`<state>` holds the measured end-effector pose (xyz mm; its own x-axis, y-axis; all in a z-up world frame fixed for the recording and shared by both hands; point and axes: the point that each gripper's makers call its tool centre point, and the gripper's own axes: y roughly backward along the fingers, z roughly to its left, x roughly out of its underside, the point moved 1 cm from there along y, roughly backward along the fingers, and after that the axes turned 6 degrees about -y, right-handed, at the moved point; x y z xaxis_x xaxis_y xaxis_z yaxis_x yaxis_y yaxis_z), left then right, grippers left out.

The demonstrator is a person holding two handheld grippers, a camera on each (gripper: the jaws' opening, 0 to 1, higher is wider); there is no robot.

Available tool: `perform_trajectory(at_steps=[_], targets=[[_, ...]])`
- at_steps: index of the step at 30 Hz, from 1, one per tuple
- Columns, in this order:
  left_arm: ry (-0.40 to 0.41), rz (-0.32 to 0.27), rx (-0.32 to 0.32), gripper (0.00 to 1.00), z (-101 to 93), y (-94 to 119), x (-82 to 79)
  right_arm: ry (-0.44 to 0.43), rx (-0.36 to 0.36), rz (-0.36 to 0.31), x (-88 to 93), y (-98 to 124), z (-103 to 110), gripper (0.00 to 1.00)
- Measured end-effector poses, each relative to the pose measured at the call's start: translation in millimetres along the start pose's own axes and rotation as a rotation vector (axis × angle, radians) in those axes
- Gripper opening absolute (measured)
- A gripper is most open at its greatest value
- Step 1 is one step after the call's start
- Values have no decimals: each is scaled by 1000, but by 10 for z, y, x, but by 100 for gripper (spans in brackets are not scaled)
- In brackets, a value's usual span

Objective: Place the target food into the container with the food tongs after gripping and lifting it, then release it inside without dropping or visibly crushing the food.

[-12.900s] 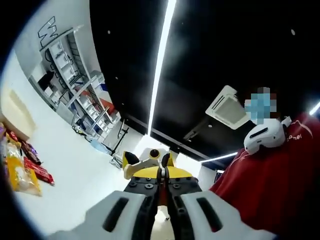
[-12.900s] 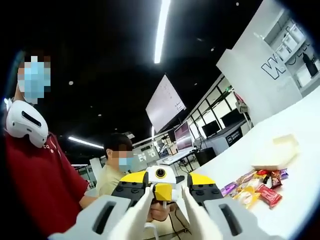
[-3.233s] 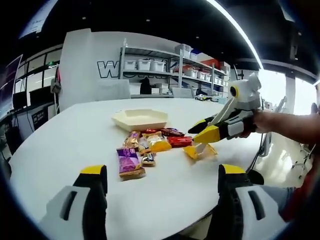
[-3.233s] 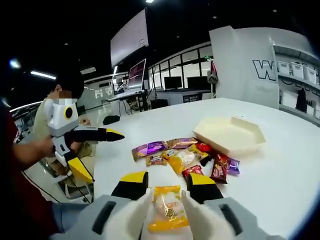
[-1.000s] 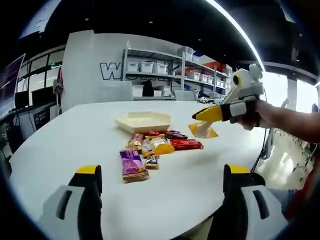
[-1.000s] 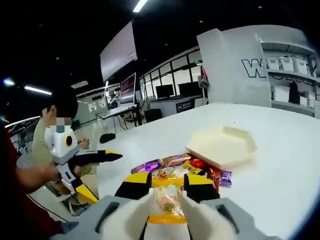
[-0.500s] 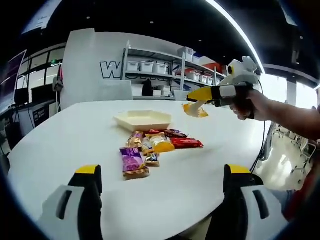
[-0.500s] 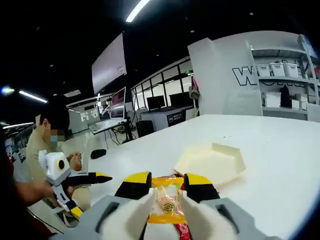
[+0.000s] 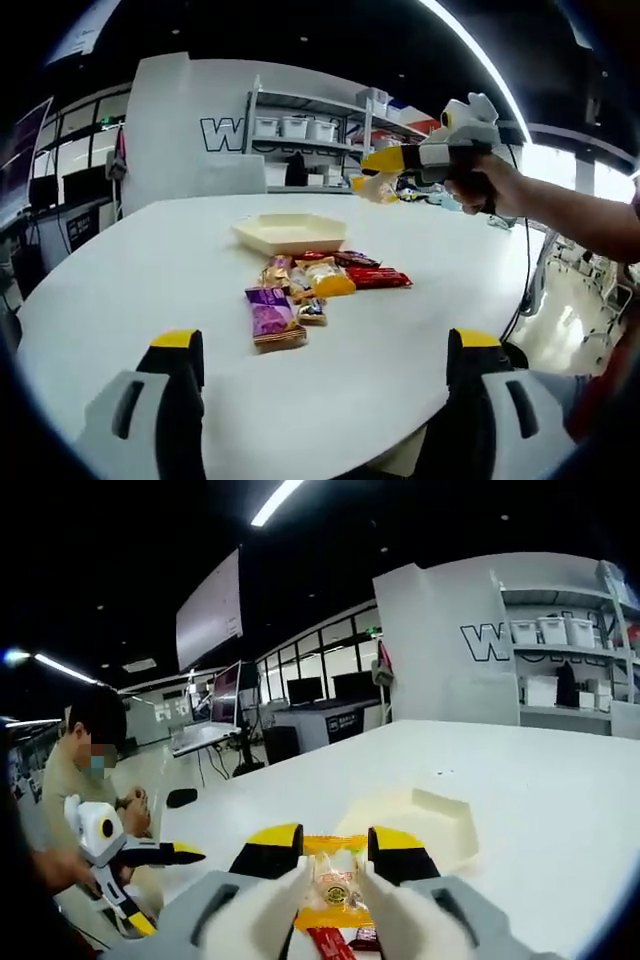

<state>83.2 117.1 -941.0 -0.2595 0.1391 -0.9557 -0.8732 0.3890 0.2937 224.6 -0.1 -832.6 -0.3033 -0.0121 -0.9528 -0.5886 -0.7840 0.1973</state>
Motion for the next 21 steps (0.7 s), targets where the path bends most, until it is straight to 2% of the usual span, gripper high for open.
perform_trajectory(at_steps=[6,21], targets=[[-9,9,-10,99,76,6,18,22,9,-7,-89,-38,-38,20],[-9,18,-13,99,134,17,22,26,31,-4,-135,-197,-188,20]])
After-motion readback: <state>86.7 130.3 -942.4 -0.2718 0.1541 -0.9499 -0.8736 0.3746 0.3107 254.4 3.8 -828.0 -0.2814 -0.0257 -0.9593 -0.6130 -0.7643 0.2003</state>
